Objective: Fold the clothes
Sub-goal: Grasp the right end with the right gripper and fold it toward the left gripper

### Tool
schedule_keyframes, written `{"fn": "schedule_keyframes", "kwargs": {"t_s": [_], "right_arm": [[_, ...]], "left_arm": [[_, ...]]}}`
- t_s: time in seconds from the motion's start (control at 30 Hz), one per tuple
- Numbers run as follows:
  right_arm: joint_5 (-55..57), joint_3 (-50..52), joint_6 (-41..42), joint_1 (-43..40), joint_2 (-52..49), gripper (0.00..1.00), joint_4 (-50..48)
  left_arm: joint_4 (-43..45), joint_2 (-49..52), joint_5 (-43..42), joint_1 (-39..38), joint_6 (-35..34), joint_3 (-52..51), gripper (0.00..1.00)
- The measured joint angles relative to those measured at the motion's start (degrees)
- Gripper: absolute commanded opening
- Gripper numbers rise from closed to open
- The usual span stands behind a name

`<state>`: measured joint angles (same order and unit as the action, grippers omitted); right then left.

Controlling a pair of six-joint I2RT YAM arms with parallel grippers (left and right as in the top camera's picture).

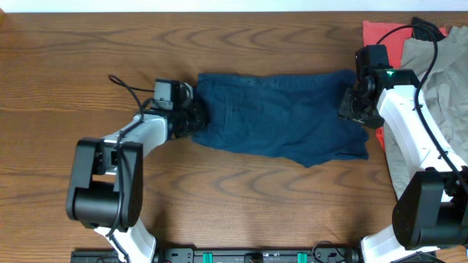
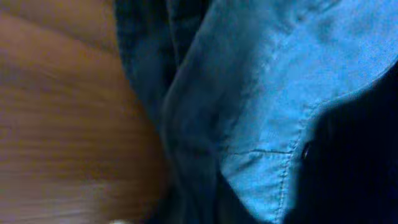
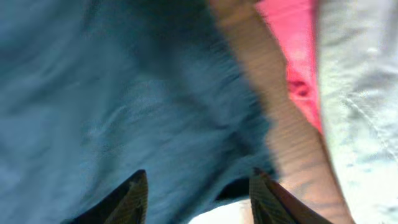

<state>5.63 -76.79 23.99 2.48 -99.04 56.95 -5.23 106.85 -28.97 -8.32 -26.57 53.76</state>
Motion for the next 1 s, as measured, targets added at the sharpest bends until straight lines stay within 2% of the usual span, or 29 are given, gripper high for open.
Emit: {"fn": "schedule_keyframes", "kwargs": {"t_s": [0.1,0.13,0.17,0.37,0.5,0.73,1.0], "right_arm": [[-4.15,0.0,-3.43,0.0,0.0,0.09,-1.2],[-5.79,0.0,-4.7,0.0,0.0,0.02,-1.77],[-7.34,0.0,-6.1,0.02,0.0,0.01,-2.12],[-15.82,0.0,-11.91,1.64,0.0,0.01,-5.51],[-21.2,0.0,-14.03,5.66,-0.2,0.01,-7.76],[-25.42,0.0,-14.19,16.72,-7.28,0.01,-11.52],[-35.26,-0.11,-11.89,30.93,-21.35,0.01,-22.56]], "left_arm": [[-1.75,-0.2,-0.68,-0.33,-0.15,0.04,0.06],[-3.28,-0.57,-0.85,-0.31,-0.15,0.04,0.06],[-5.07,-1.14,-0.85,-0.13,-0.17,0.04,0.06],[-17.0,-10.21,-0.59,0.96,-0.2,-0.96,0.06],[-20.61,-20.35,-0.63,1.07,-0.17,-0.98,0.06],[-23.02,-33.4,-0.63,1.05,-0.17,-0.98,0.06],[-23.1,-37.79,-0.63,1.03,-1.9,-0.98,0.06]]}}
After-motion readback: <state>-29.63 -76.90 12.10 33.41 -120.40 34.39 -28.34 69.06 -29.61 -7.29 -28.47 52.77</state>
